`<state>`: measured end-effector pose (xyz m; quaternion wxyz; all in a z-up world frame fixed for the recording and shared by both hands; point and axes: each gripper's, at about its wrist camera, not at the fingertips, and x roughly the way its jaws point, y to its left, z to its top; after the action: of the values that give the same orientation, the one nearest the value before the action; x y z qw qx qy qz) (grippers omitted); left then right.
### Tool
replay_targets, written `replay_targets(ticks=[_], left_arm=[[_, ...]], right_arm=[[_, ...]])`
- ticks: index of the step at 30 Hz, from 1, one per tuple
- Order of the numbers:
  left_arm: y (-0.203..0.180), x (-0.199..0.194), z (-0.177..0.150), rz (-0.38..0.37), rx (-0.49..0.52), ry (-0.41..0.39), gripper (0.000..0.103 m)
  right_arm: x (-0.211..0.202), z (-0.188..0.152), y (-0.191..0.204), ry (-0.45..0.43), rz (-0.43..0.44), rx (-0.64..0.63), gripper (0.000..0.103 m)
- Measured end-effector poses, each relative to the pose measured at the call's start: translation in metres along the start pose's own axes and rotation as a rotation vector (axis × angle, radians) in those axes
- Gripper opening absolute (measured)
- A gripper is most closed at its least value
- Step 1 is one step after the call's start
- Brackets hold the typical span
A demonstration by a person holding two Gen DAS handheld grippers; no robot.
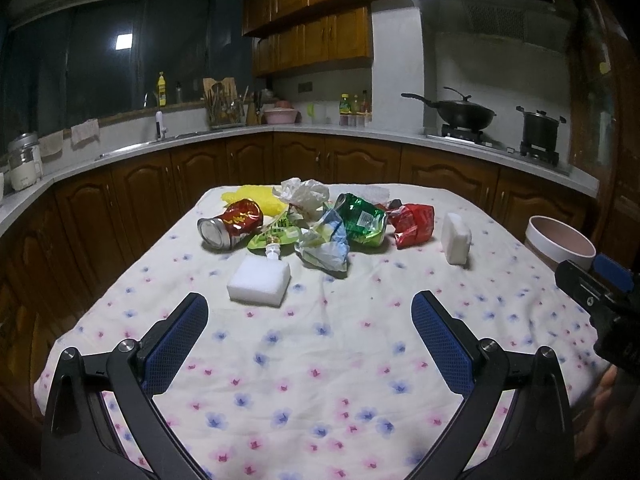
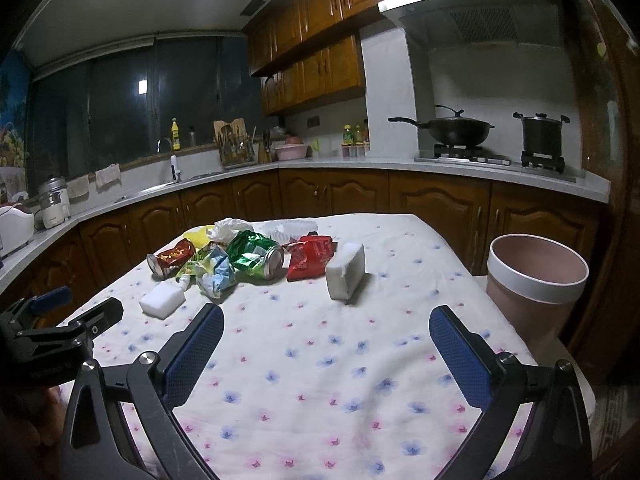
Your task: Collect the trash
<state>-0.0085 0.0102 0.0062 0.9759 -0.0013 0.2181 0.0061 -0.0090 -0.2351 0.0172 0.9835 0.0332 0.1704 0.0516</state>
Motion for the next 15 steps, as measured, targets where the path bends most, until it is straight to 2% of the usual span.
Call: replay_targets(ticks=[7, 15], left_arm=[[0.009, 0.019, 0.005, -0.009, -0.023, 0.052, 0.103], [0.018, 0.054, 0.031, -0.029, -0.026, 0.113, 0.103]], right_arm=[[0.02, -0.01, -0.006, 0.03, 0.009, 0.004, 0.103], [0.046, 0.007, -0.019, 0.153, 0.024, 0.024, 0.103]])
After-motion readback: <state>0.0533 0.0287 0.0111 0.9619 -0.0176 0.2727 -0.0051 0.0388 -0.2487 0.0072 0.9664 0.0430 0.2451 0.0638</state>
